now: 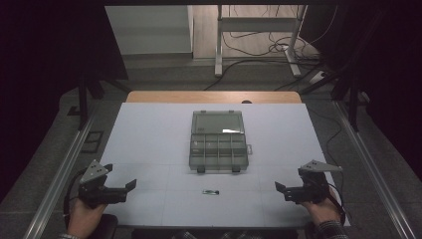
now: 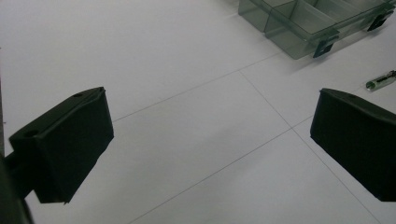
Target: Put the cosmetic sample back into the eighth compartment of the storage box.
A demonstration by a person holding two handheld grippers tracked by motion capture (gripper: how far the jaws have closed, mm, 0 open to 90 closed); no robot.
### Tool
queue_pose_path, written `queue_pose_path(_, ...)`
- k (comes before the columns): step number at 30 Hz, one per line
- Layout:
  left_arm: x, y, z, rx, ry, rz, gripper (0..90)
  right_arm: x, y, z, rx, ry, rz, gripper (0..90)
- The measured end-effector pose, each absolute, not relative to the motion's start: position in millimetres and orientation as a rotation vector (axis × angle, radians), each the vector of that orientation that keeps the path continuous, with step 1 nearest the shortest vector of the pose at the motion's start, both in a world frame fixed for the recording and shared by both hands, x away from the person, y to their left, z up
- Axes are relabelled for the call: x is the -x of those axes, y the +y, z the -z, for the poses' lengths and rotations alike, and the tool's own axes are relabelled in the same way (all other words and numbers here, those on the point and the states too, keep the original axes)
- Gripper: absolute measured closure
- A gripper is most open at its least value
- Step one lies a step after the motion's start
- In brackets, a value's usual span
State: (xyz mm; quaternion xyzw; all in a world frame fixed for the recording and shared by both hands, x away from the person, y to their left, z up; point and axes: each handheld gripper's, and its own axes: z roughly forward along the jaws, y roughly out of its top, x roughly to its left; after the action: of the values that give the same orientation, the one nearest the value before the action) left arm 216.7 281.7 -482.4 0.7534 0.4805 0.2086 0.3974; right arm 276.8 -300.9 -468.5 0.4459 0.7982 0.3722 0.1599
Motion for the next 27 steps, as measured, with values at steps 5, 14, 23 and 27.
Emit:
queue_pose_path(5,-217,282,483,-1.912,1.219,-0.527,0.0,-277,-298,468,-1.249,2.301,-1.059,0.0)
queue_pose_path(14,-218,281,483,-1.915,1.222,-0.529,0.0,-279,-288,466,-1.196,2.313,-1.092,0.0)
queue_pose_path(23,-218,281,483,-1.914,1.224,-0.528,0.0,-282,-280,466,-1.158,2.338,-1.104,0.0)
queue_pose_path(27,-218,281,483,-1.916,1.225,-0.527,0.0,-283,-276,465,-1.150,2.345,-1.107,0.0)
